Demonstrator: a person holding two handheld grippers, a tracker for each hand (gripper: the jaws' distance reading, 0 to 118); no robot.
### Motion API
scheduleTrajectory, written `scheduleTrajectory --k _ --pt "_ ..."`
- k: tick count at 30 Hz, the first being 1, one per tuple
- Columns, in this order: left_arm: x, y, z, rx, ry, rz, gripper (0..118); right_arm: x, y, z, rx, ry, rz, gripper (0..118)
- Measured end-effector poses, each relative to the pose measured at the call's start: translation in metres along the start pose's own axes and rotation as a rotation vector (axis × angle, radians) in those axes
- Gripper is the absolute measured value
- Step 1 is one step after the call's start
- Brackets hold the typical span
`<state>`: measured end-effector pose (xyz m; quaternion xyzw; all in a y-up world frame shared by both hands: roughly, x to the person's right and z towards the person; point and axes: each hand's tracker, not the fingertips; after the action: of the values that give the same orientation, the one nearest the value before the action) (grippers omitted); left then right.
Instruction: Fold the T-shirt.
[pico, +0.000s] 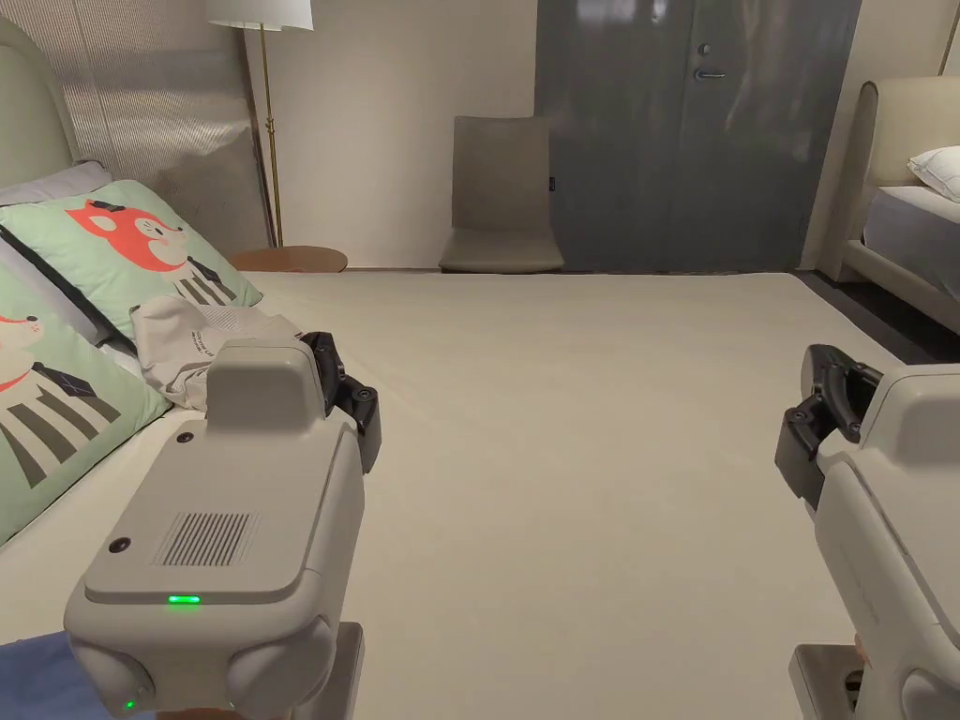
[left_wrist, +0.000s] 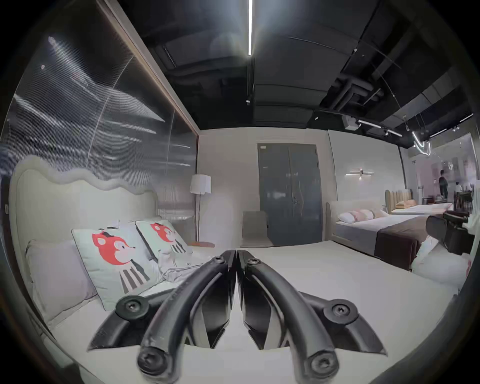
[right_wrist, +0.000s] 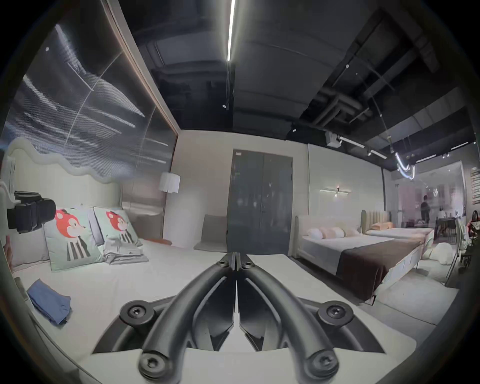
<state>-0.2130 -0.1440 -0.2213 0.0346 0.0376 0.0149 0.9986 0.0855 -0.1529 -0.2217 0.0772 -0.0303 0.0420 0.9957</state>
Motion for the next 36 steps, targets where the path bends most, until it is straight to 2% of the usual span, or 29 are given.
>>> scheduleTrajectory --k 24,25,26,27,28,29,31,32,33,36 --pt "0.008 -0.015 0.001 0.013 0.008 -0.032 1 0.003 -0.01 -0.001 -0.044 0.011 -0.012 2" --pt "0.008 -0.015 0.001 0.015 0.008 -0.03 1 0.003 -0.01 -0.001 -0.044 0.005 -0.012 8" --pt "0.009 -0.015 0.002 0.017 0.01 -0.028 5 0.003 -0.01 -0.001 -0.044 0.003 -0.013 27" --pt "0.008 -0.015 0.003 0.021 0.013 -0.026 26 0.004 -0.01 -0.001 -0.043 0.002 -0.018 66" --pt "0.008 -0.014 0.002 0.02 0.013 -0.025 43 0.005 -0.01 -0.001 -0.047 0.009 -0.022 88" --pt "0.008 -0.014 0.001 0.013 0.009 -0.025 53 0.005 -0.01 -0.002 -0.051 0.01 -0.022 101" --pt "0.007 -0.014 0.003 0.012 0.003 -0.015 70 0.004 -0.01 0.0 -0.043 0.009 -0.018 111" --pt "0.007 -0.014 0.003 0.013 0.003 -0.014 84 0.004 -0.01 0.0 -0.041 0.008 -0.013 116" --pt "0.007 -0.015 0.002 0.013 0.005 -0.013 110 0.004 -0.01 0.0 -0.041 0.003 -0.008 118" --pt "0.007 -0.016 0.006 0.043 0.019 -0.007 111 0.004 -0.01 0.0 -0.038 -0.011 0.0 118"
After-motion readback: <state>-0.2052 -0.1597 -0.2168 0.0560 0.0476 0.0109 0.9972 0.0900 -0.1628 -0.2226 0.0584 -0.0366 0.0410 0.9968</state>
